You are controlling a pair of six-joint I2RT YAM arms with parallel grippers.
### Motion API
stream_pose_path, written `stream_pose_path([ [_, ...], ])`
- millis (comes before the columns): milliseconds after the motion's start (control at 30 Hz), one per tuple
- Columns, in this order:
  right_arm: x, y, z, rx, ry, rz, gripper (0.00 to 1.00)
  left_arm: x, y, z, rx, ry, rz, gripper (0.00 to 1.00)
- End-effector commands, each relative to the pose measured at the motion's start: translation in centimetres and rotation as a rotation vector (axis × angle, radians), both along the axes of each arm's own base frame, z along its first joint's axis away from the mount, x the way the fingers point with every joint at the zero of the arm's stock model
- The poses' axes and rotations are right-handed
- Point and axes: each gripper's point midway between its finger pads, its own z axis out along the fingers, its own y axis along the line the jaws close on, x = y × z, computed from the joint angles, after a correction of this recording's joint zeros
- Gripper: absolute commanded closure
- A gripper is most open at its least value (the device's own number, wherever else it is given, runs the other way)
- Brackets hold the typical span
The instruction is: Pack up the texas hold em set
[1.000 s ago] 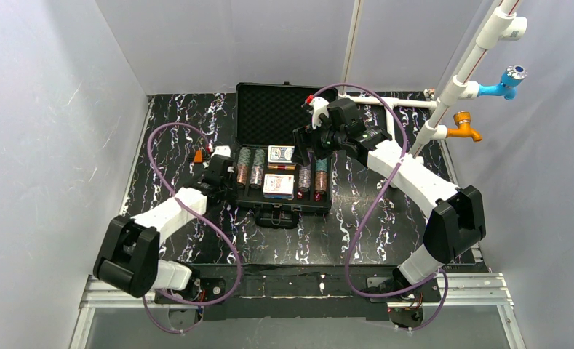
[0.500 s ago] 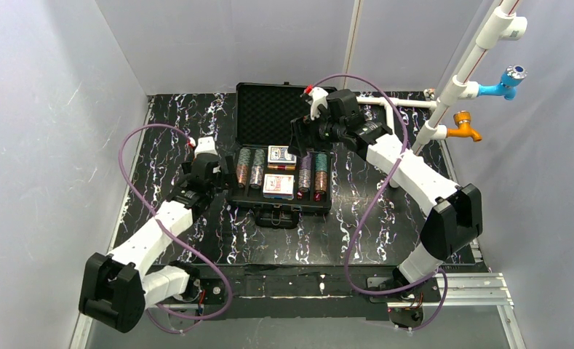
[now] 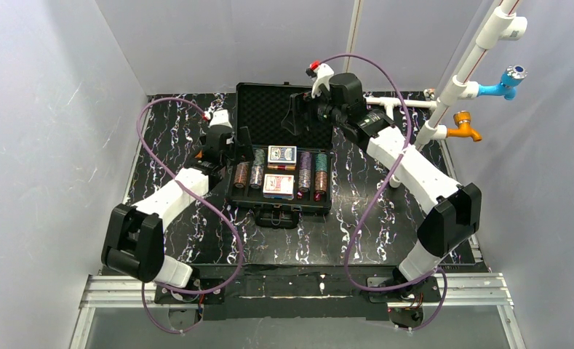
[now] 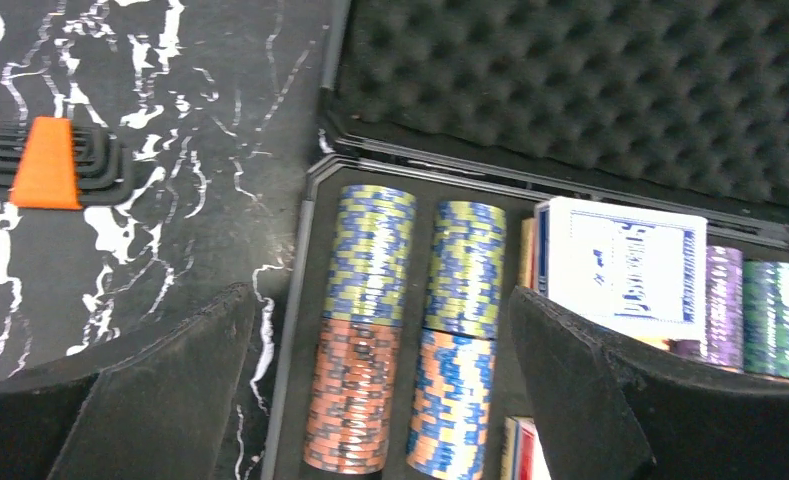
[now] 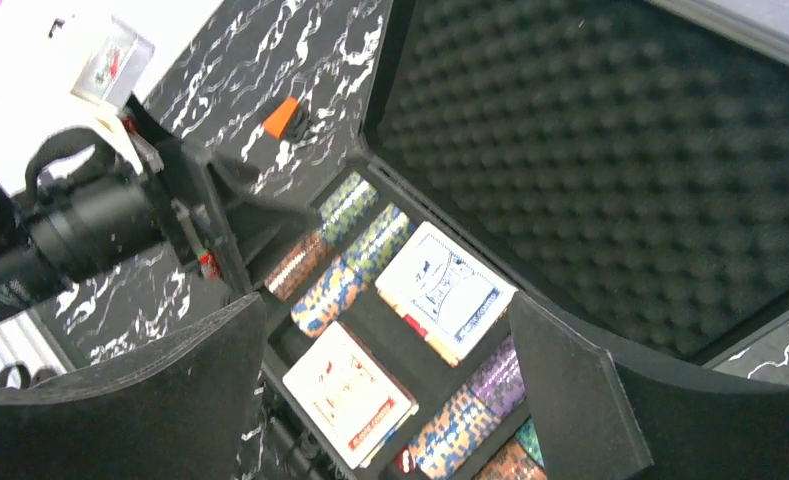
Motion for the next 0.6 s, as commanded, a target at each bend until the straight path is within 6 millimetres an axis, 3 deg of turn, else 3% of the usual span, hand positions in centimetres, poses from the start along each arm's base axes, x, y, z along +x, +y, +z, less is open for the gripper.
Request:
stream_pose_path([
  [0,3.4,0.4,4.6,0.13,-0.092,-0.102,0.02,0.3,-2.5,2.8,-0.073,-0.046,-0.115,0.02],
  [100,5.4,0.3,5.0,0.107,-0.084,-0.154,0.02,-0.2,-2.4,4.2,-0.046,-0.05,-0.15,0.02],
  [267,9.4,-0.7,5.1,0.064,-0.11,-0.281,0.02,-2.8,-0.2,6.9,0.046,0.001,-0.136,0.02],
  [400,13.3,-2.3,5.3,0.051,-0.149,-0.407,0.1,-4.6,1.5,9.5,0.142,-0.025,-0.168,0.02],
  [567,18.0,-4.2,4.5,0.065,-0.136,-0.474,0.2,-6.1,4.4,9.0,0.291,-0.06,-0.142,0.02],
])
